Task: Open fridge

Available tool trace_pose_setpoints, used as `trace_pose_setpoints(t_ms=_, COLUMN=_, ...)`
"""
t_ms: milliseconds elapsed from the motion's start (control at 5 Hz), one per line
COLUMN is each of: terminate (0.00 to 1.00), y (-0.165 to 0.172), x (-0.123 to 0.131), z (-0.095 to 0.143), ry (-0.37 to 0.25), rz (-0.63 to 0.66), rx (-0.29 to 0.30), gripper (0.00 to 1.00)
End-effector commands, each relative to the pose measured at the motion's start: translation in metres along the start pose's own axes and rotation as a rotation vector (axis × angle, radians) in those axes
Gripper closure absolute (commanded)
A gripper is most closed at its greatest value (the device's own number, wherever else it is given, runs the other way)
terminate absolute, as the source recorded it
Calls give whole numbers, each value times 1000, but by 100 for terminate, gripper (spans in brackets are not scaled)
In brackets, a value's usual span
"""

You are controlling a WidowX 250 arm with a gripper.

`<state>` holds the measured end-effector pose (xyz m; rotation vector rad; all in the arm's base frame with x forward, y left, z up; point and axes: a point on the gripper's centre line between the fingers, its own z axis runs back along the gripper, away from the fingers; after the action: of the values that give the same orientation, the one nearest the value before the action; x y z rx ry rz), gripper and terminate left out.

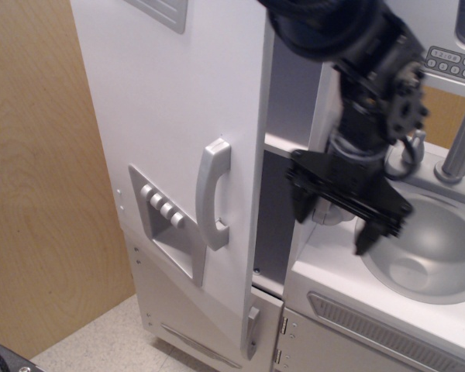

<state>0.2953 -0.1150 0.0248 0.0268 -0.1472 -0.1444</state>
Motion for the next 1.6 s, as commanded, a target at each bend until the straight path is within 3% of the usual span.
trace_pose_setpoints(t_ms=0, terminate=0, y=49, x=-11, z=22, ry=-102, rz=83, rx=69, gripper=0)
trace_pose_setpoints(t_ms=400, terminate=0, y=75, x=-49, z=32, ry=-70, rz=54, rx=59, gripper=0)
trace_pose_setpoints(t_ms=800, terminate=0, y=138, x=-91, z=30, ry=-61, rz=73, rx=103, gripper=0)
trace_pose_setpoints(t_ms=1000, terminate=0, y=161, x=-100, z=32, ry=-58, rz=111, rx=128, gripper=0)
trace_pose_setpoints(t_ms=1200, terminate=0, y=191, x=-86, z=28, ry=-22, rz=180, rx=136, gripper=0)
trace_pose_setpoints(t_ms=1400, terminate=0, y=228, x=-61, z=22, ry=-64, rz=269, rx=160, gripper=0)
